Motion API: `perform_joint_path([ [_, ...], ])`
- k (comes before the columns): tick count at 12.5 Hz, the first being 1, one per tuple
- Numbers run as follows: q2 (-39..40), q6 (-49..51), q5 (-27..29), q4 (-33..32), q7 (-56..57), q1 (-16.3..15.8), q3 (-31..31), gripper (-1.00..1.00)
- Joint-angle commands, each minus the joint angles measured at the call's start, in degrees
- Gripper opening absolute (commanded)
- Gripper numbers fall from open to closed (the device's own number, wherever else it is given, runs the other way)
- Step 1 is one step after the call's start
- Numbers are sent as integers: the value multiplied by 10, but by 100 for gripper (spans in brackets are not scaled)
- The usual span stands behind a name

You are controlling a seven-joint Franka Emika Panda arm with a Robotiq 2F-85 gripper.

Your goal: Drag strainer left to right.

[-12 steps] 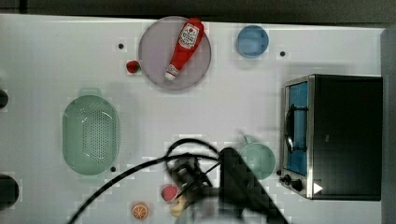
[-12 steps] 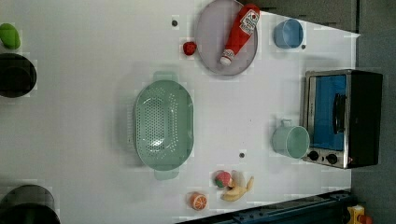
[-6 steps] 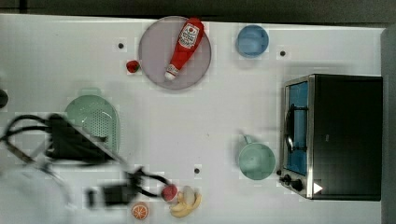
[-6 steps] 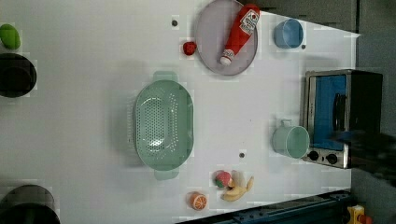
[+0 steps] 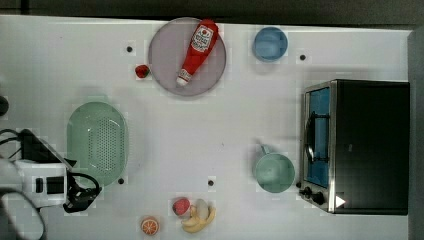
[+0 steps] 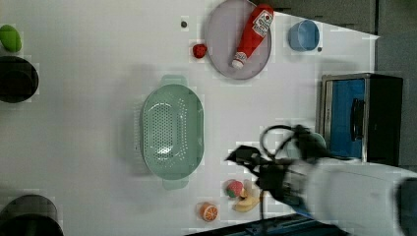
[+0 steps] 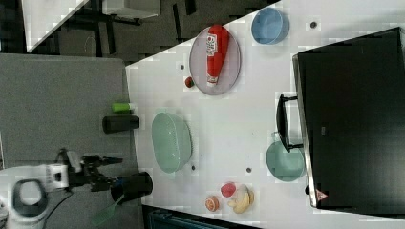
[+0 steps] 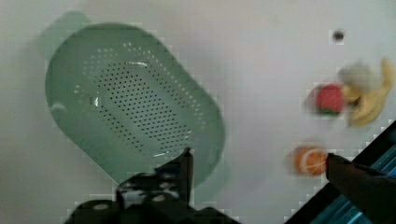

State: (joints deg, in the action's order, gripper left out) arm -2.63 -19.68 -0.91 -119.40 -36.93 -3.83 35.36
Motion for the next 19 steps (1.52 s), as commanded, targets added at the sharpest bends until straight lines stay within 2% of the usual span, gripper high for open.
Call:
perform_joint_path([
  [1, 26, -108, 5, -41, -224, 27, 6, 100],
  [3, 79, -198, 2, -71, -308, 27, 11, 100],
  [7, 179, -328, -27, -102, -400, 26, 7, 100],
  [10, 242, -378, -69, -100, -457, 24, 0, 100],
  [13, 288, -417, -118, -99, -473, 12, -32, 100],
  [16, 318, -458, -126, -99, -473, -4, -67, 100],
  [19, 320, -458, -135, -100, -474, -8, -88, 100],
])
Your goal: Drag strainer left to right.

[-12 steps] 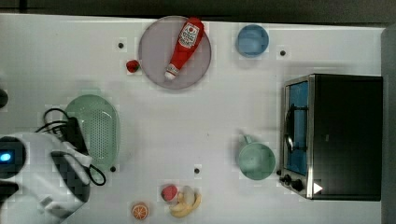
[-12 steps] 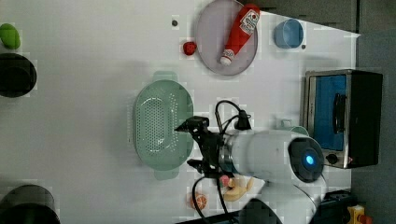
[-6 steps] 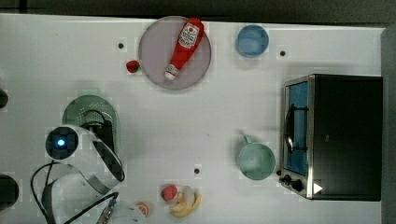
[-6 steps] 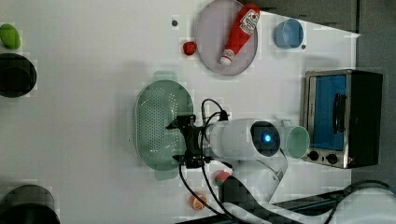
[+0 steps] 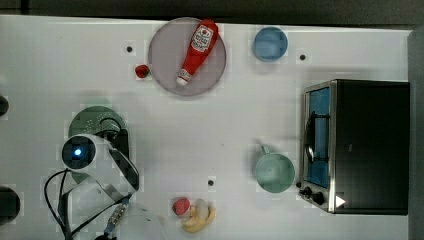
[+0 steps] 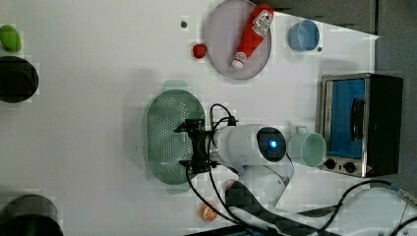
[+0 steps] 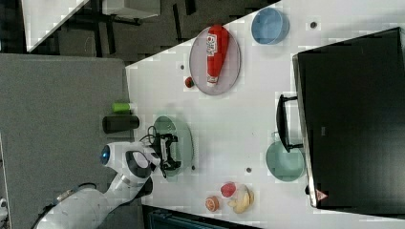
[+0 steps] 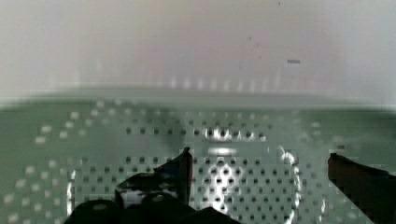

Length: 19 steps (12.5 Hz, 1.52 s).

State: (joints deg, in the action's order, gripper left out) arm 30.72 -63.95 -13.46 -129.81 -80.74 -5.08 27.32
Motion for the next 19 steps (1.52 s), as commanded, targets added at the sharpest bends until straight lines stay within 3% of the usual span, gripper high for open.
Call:
perform_joint_path([
  [1, -14, -15, -9, 1, -35, 6, -10, 100],
  [6, -35, -16, -9, -24, -22, 28, -33, 100],
  [19, -95, -14, -9, -99, 139, 155, -69, 100],
])
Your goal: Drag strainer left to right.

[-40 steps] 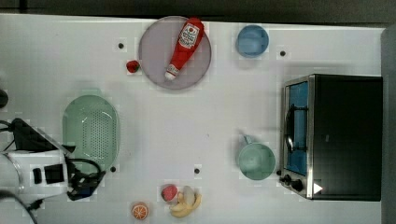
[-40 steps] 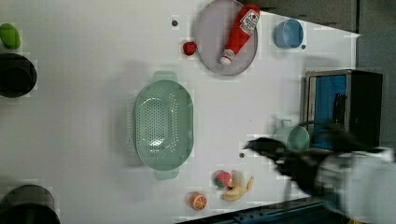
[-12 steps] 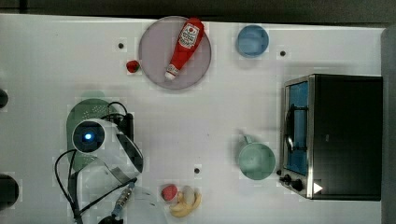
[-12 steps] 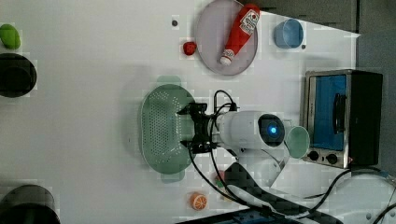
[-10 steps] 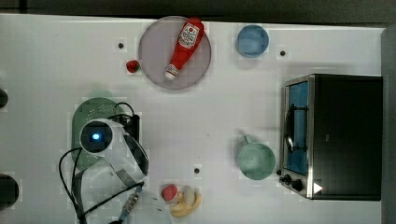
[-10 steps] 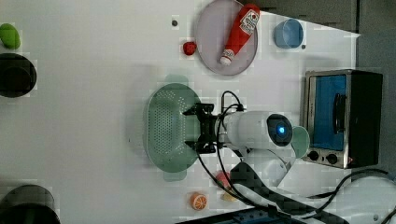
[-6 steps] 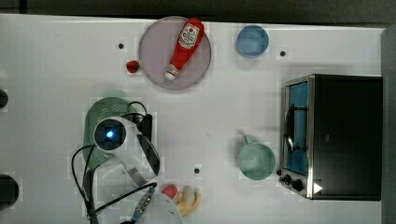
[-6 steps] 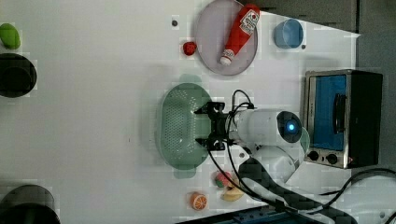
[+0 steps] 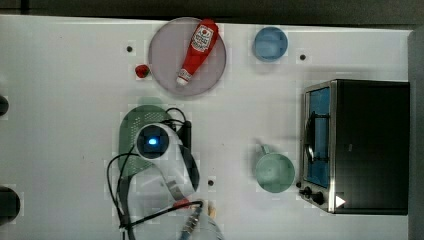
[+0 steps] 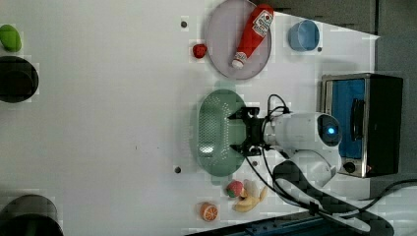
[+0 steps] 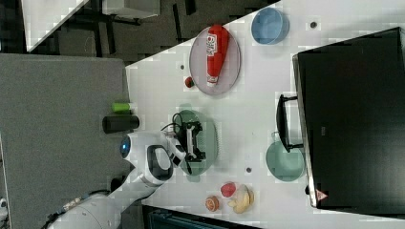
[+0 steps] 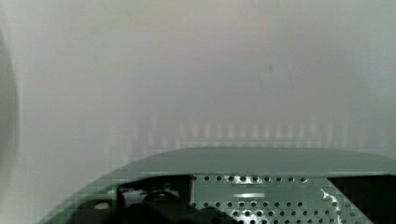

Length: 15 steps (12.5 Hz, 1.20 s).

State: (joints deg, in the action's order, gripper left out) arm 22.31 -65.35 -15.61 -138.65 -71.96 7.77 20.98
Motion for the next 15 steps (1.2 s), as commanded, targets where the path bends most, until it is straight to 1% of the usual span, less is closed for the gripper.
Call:
perform_joint_path([
  [1, -13, 0, 12, -12, 62, 35, -13, 100],
  [5, -22, 2, 12, -15, 112, 57, -43, 100],
  [10, -30, -1, 12, -16, 172, 61, -101, 100],
  [13, -31, -1, 12, -14, 228, 62, -132, 100],
  [15, -31, -1, 12, -12, 243, 63, -151, 100],
])
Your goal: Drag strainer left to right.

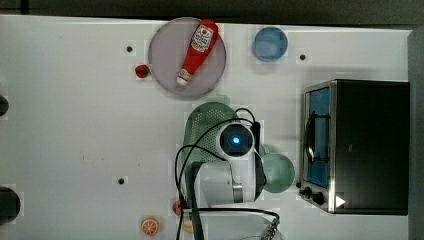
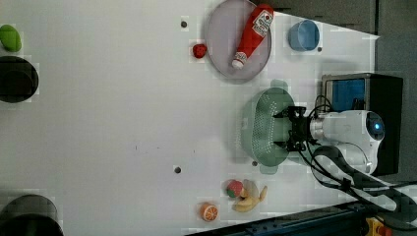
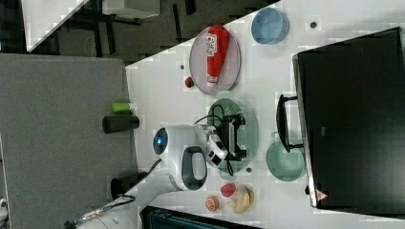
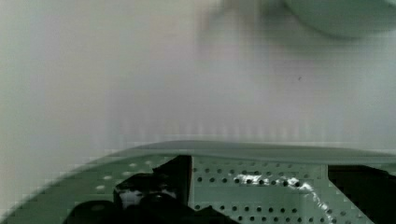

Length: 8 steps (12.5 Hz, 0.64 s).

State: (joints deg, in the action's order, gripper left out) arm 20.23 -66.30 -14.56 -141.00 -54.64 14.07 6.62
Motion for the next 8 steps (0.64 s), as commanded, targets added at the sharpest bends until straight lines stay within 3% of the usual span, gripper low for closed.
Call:
perform_joint_path([
  [1, -10, 8, 2, 11, 70, 0, -16, 100],
  [5, -22, 13, 2, 11, 84, 0, -3, 100],
  [8, -79, 64, 4, 14, 168, 0, 21, 100],
])
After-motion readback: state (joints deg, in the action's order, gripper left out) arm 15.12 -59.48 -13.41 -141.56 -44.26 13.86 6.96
